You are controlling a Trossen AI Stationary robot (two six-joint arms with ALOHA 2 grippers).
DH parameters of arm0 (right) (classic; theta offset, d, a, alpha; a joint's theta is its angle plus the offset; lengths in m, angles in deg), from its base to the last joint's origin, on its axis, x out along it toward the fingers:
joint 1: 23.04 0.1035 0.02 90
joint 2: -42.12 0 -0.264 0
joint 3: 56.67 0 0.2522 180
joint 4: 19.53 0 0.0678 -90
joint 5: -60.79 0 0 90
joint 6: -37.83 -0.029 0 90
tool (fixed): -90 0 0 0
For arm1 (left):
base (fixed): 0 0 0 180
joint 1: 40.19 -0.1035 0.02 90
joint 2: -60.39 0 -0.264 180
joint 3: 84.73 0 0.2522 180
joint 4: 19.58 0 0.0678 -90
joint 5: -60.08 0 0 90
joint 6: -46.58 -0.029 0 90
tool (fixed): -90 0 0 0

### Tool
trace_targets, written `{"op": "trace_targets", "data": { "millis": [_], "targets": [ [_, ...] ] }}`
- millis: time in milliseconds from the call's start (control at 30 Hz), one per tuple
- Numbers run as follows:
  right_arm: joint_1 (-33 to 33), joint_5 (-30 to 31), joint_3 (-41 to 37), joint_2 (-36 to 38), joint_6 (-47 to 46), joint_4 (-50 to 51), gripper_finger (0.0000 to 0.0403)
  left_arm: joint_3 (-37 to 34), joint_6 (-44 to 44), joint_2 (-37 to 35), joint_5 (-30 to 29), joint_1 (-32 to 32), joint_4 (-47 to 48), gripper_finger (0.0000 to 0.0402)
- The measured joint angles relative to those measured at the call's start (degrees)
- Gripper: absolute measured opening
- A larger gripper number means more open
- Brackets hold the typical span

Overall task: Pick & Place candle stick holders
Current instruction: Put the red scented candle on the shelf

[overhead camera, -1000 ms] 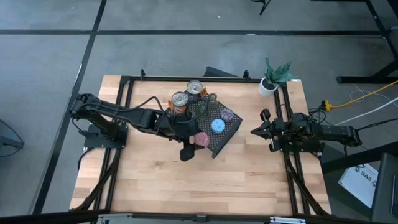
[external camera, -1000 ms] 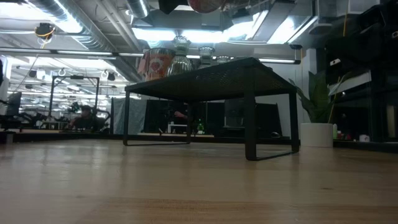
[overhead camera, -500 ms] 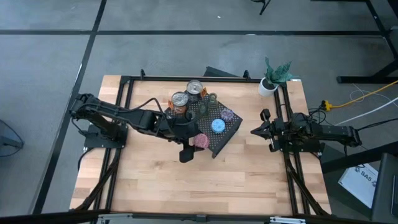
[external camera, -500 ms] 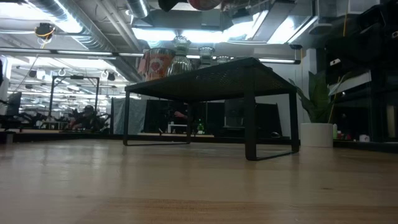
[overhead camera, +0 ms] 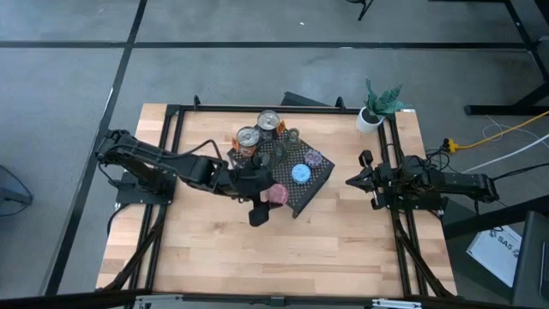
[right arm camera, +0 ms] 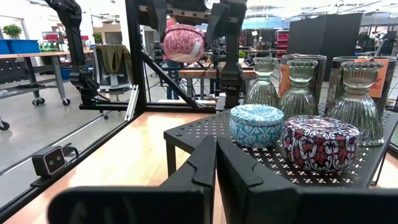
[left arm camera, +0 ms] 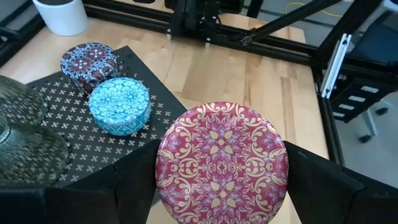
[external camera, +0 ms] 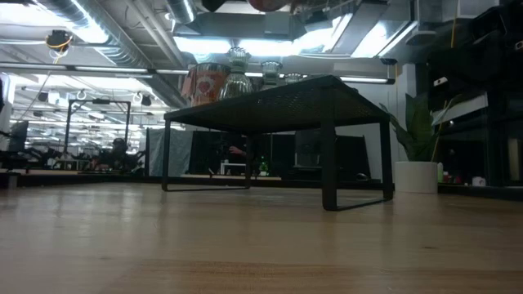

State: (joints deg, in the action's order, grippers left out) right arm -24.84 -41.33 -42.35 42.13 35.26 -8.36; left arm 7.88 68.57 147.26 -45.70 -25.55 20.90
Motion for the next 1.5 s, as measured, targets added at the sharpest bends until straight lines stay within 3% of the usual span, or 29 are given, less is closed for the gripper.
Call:
{"op": "trace_targets", "data": {
  "millis": [900,1167,1500],
  "targets": [
    [0.0,0.0,0.0,0.0,0.0,0.0,0.0016,0.0,3.4,2.9,-2.8,1.0,-4.5,0.0297],
    [0.0,0.0,0.0,0.0,0.0,0.0,0.0016,0.0,3.2,6.2,-2.2,0.6,-11.2,0.0297],
    [0.0,0.0,0.0,0.0,0.0,0.0,0.0016,0.0,7.2,9.3,-1.5,-0.5,-9.8,0.0297]
  ]
}}
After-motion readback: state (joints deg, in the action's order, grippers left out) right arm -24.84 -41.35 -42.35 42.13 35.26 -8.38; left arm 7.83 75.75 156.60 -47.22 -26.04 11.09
